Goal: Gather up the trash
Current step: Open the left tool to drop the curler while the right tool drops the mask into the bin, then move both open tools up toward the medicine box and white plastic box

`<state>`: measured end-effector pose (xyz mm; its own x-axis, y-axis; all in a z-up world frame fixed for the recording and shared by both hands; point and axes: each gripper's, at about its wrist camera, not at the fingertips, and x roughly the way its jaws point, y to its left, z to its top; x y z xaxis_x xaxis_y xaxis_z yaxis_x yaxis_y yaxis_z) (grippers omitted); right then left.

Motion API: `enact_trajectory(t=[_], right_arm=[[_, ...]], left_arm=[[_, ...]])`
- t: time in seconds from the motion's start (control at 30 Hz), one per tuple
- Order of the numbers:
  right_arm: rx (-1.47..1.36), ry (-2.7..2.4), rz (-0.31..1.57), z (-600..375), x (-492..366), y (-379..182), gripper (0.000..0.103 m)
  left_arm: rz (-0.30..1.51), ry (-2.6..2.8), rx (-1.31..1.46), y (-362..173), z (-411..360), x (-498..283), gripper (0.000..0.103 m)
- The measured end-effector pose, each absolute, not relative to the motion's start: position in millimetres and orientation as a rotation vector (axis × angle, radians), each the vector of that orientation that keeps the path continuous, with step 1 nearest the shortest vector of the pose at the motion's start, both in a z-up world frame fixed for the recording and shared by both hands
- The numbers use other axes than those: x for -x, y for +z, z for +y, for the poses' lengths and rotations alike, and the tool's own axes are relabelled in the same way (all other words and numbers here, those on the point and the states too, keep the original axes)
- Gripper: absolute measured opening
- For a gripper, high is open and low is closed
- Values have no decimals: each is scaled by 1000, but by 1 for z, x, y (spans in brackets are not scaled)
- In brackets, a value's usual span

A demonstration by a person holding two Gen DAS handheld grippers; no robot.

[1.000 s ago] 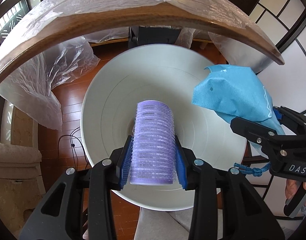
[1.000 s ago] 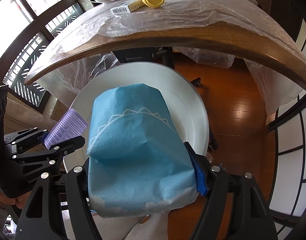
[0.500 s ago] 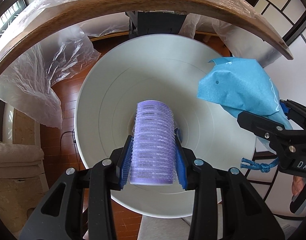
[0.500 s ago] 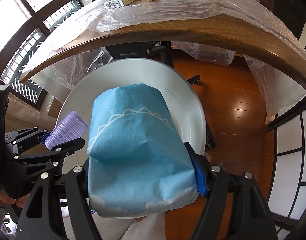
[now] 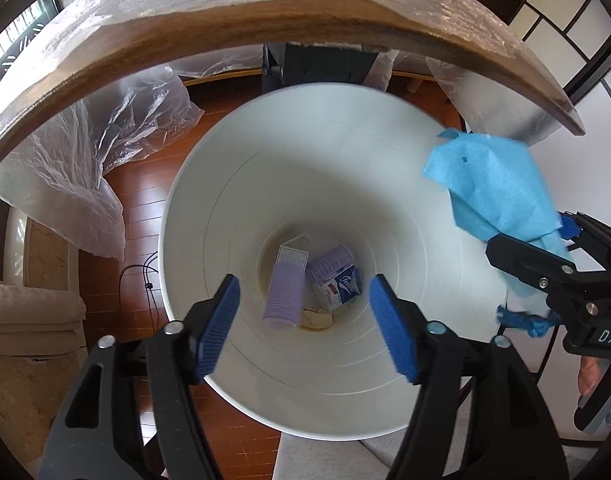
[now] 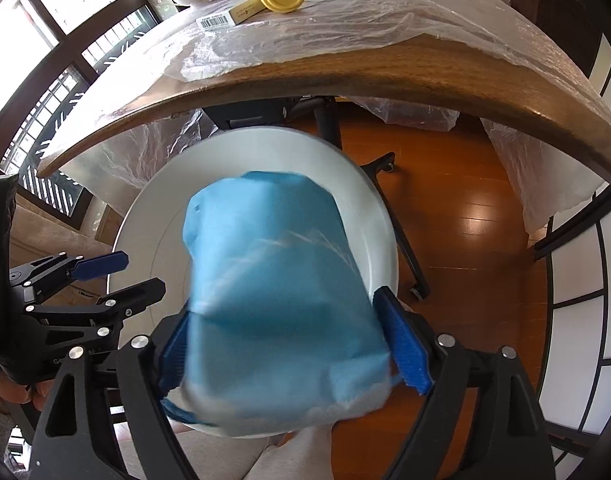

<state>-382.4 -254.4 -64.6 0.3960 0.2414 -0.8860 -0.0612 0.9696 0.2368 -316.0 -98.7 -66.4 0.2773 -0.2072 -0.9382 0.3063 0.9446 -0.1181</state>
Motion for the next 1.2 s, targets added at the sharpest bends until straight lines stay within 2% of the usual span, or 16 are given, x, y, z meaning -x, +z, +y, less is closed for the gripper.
enact_trajectory(t=[0.07,0.27,0.7,0.9,1.0,1.2], right_arm=[[-183,192,1137,-256,384,-62,90],[-148,188,1112,-257,384,-53,94],[-111,175,995,-257,390,-18,94],[-69,155,854,-263,394,23,94],[-54,143,791,-270,391,44,94],[-50,130,716,-290,377,70,94]], left_arm=[[1236,-344,-89,-65,-98,315,77],[1229,-336,-65,-60,-94,311,78],[1192,-320,-34,-41,-87,314,78],[1092,-338,-18,-4,-89,319,78],[1000,-324,-26,22,-91,319,95],[887,-292,-37,57,-99,301,95]])
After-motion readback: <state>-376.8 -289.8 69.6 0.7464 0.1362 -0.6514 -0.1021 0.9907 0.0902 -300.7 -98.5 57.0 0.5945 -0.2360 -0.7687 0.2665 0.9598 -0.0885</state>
